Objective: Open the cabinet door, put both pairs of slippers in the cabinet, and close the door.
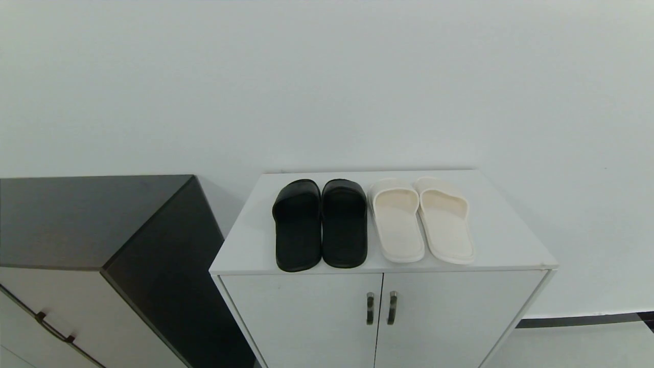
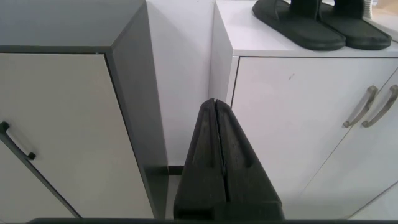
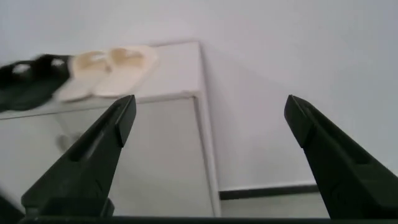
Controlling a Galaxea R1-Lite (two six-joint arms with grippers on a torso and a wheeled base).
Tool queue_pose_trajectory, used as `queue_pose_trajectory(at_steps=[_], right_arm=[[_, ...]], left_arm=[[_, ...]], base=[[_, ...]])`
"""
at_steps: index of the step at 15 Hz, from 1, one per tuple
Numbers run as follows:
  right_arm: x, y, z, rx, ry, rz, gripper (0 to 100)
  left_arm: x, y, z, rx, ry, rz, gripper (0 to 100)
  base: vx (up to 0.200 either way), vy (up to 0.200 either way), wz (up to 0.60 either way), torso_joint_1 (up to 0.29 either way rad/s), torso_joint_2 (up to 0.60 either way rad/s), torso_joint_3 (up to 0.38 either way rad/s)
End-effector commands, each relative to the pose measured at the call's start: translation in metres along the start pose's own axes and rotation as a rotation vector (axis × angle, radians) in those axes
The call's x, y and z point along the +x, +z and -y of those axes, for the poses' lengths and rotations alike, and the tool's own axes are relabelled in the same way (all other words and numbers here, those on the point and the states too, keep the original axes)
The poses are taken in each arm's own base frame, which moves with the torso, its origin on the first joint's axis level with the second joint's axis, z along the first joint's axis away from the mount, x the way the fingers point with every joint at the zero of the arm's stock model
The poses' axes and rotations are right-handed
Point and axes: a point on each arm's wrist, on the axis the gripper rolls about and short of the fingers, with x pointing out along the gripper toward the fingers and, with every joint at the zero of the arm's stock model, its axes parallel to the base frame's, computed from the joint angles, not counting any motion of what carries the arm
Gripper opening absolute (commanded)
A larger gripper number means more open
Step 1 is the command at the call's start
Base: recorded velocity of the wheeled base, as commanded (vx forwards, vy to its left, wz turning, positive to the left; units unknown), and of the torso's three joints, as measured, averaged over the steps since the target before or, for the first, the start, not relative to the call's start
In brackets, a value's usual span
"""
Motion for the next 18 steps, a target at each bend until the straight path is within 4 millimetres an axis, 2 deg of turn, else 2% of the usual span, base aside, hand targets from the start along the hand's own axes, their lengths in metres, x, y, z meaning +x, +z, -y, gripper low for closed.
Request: queue_pose_trajectory(at_steps=[1, 5, 7, 8, 9, 10, 11, 13, 14, 18], right_arm=[[0.036, 0.028, -0.006, 0.03, 0.173, -0.245, 100], [0.102, 0.031, -0.011, 0.043, 0.288, -0.398, 100], [0.125, 0.039, -0.024, 0.047, 0.327, -0.415, 100], [0.128, 0.042, -0.029, 0.051, 0.335, -0.415, 100], [0.14, 0.056, -0.051, 0.068, 0.361, -0.405, 100], [0.144, 0.059, -0.059, 0.071, 0.371, -0.408, 100], [0.156, 0.068, -0.082, 0.086, 0.39, -0.417, 100], [0.172, 0.073, -0.108, 0.101, 0.36, -0.427, 100], [0.176, 0.075, -0.115, 0.103, 0.351, -0.426, 100], [0.211, 0.056, -0.154, 0.054, 0.239, -0.438, 100]], left_arm=[[0.0, 0.0, 0.0, 0.0, 0.001, -0.001, 0], [0.0, 0.0, 0.0, 0.0, 0.001, -0.001, 0], [0.0, 0.0, 0.0, 0.0, -0.001, -0.001, 0], [0.0, 0.0, 0.0, 0.002, 0.001, -0.001, 0], [0.0, 0.0, 0.0, 0.002, 0.001, -0.001, 0], [0.0, 0.0, 0.0, 0.002, 0.001, -0.001, 0], [0.0, 0.0, 0.0, 0.002, 0.001, -0.001, 0], [0.0, 0.0, 0.0, 0.002, 0.001, -0.001, 0], [0.0, 0.0, 0.0, 0.002, 0.001, -0.001, 0], [0.0, 0.0, 0.0, 0.002, 0.004, -0.001, 0]], base=[[0.0, 0.0, 0.0, 0.0, 0.0, 0.0], [0.0, 0.0, 0.0, 0.0, 0.0, 0.0], [0.0, 0.0, 0.0, 0.0, 0.0, 0.0], [0.0, 0.0, 0.0, 0.0, 0.0, 0.0], [0.0, 0.0, 0.0, 0.0, 0.0, 0.0], [0.0, 0.0, 0.0, 0.0, 0.0, 0.0], [0.0, 0.0, 0.0, 0.0, 0.0, 0.0], [0.0, 0.0, 0.0, 0.0, 0.0, 0.0], [0.0, 0.0, 0.0, 0.0, 0.0, 0.0], [0.0, 0.0, 0.0, 0.0, 0.0, 0.0]])
